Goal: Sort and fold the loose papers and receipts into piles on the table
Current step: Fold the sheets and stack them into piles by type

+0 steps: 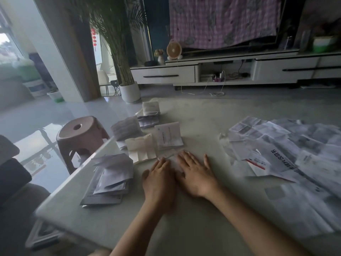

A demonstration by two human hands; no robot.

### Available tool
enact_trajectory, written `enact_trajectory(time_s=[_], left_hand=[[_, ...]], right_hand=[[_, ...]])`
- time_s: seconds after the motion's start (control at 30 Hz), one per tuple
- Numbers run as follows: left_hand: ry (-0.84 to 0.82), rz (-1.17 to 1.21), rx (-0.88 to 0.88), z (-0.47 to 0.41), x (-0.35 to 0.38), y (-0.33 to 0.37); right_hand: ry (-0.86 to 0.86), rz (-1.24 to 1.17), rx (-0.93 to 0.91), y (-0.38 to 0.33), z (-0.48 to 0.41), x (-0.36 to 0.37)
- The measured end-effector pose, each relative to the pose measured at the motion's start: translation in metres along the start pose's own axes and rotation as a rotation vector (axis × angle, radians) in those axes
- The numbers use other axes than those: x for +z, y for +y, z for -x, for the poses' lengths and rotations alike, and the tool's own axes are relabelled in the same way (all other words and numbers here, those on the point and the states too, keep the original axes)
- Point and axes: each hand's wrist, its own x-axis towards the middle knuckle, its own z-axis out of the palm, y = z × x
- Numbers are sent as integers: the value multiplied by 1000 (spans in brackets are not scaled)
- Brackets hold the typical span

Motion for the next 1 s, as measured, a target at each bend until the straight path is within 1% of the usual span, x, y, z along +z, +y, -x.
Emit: enact_trajectory(time_s=[0.1, 0.23, 0.27, 0.33, 0.4, 0.53, 0.63, 0.7, 0.8, 0.87, 0.93, 1.0], left_hand=[[-51, -37, -8, 6, 2, 3], [-53, -85, 7, 11, 3, 2], [-44, -101, 19, 11, 1, 4], [5, -129, 49, 10, -1, 4], [77, -110, 92, 14, -3, 8], [266, -26, 243, 27, -4, 23], [331, 46, 358, 38, -8, 46], [302, 81, 448, 43, -5, 74], [232, 66, 554, 46, -1, 108], [168, 81, 606, 46, 9, 136], [116, 117, 632, 49, 18, 159], [71, 152, 636, 51, 23, 180]], right_hand=[[-27, 41, -55, 5, 4, -6], [66, -35, -110, 16, 37, -23], [116, -62, -111, 24, 54, -30], [206, -80, -117, 40, 79, -37], [302, -88, -108, 61, 105, -43], [443, -142, -27, 109, 148, -51], [502, -176, 60, 144, 168, -56], [545, -196, 137, 171, 183, -54], [595, -233, 186, 195, 194, -49], [565, -229, 185, 206, 200, -46], [522, -205, 177, 211, 199, -43], [514, -156, 197, 216, 195, -44]])
